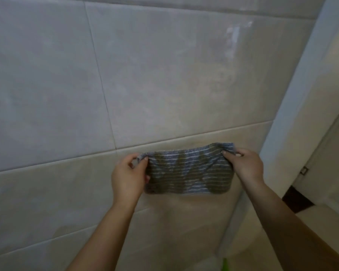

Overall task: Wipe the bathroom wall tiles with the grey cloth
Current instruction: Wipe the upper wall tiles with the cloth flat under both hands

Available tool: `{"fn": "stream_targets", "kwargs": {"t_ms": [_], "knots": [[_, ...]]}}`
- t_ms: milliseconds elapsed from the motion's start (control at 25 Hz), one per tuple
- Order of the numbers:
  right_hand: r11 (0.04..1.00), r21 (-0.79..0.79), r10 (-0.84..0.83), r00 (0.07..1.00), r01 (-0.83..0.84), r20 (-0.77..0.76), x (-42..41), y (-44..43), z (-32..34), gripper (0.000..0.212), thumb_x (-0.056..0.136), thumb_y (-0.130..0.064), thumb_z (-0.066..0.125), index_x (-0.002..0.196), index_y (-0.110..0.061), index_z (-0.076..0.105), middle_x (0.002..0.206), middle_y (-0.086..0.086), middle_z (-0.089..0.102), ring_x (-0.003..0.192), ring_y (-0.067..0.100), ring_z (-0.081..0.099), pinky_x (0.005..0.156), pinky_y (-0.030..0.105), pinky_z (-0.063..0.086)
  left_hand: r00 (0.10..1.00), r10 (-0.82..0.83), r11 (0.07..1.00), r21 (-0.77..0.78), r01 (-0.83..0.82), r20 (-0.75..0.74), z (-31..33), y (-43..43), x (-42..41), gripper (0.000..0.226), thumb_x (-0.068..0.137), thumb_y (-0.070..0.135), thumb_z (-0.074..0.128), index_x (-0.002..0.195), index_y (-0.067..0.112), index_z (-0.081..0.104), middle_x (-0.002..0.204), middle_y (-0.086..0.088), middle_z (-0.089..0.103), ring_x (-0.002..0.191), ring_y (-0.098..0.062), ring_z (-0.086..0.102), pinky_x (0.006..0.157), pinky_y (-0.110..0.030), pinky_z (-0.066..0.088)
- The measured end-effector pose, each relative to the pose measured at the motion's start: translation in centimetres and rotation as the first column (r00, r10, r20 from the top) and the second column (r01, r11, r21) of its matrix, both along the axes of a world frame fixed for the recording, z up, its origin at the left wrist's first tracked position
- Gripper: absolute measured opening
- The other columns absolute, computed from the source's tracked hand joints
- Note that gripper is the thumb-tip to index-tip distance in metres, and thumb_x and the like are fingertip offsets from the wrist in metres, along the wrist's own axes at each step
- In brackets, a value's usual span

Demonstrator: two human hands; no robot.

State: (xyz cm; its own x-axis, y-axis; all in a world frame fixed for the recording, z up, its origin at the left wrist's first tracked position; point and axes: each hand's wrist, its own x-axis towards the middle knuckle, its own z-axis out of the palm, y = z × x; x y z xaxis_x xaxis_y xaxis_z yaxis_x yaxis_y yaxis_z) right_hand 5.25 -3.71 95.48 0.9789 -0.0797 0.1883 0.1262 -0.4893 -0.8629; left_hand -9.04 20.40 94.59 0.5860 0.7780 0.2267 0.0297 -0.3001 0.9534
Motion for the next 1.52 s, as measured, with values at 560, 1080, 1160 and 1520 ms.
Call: {"fn": "stream_targets", "kwargs": {"t_ms": [560, 1080, 1160, 1520], "knots": [[0.864, 0.32, 0.091, 0.747, -0.388, 0.659, 7.5, 4.4, -5.3, 0.036, 0.083, -0.015, 0.072, 0.102, -0.023, 0.042, 0.111, 0.015, 0.05, 0.101, 0.021, 0.06, 0.09, 0.019, 0.048, 0.917, 0.131, 0.638, 0.676, -0.369, 0.377, -6.4, -5.9, 10.9, 0.032, 0.09, 0.019, 0.063, 0.111, 0.013, 0.04, 0.133, -0.017, 0.043, 0.122, -0.031, 0.046, 0.111, -0.029, 0.03], [0.974, -0.077, 0.042, 0.167, 0.211, 0.985, 12.2, 9.6, -7.3, 0.04, 0.099, -0.035, 0.043, 0.135, -0.016, 0.043, 0.144, 0.021, 0.042, 0.126, 0.041, 0.038, 0.111, 0.055, 0.026, 0.872, 0.289, -0.136, 0.919, -0.371, 0.395, -7.2, 0.8, 13.5, 0.062, 0.101, 0.038, 0.037, 0.152, 0.003, 0.029, 0.16, -0.021, 0.021, 0.15, -0.035, 0.015, 0.122, -0.052, 0.011], [0.975, -0.051, 0.02, 0.144, 0.216, 0.989, 12.4, 10.0, -7.4, 0.046, 0.099, -0.034, 0.042, 0.141, -0.016, 0.038, 0.146, 0.023, 0.041, 0.128, 0.041, 0.034, 0.111, 0.054, 0.028, 0.866, 0.288, -0.171, 0.911, -0.374, 0.41, -6.7, 1.3, 13.4, 0.061, 0.101, 0.042, 0.033, 0.155, 0.015, 0.025, 0.162, -0.02, 0.015, 0.151, -0.034, 0.009, 0.123, -0.052, 0.008], [0.949, -0.109, 0.041, 0.23, 0.295, 0.972, 10.7, 10.2, -10.8, 0.05, 0.092, -0.037, 0.044, 0.134, -0.01, 0.048, 0.139, 0.028, 0.04, 0.132, 0.04, 0.031, 0.111, 0.052, 0.029, 0.85, 0.374, -0.049, 0.923, -0.382, 0.372, -8.9, -0.1, 12.4, 0.056, 0.093, 0.056, 0.034, 0.146, 0.037, 0.033, 0.163, -0.019, 0.007, 0.151, -0.033, 0.0, 0.123, -0.05, 0.003]]}}
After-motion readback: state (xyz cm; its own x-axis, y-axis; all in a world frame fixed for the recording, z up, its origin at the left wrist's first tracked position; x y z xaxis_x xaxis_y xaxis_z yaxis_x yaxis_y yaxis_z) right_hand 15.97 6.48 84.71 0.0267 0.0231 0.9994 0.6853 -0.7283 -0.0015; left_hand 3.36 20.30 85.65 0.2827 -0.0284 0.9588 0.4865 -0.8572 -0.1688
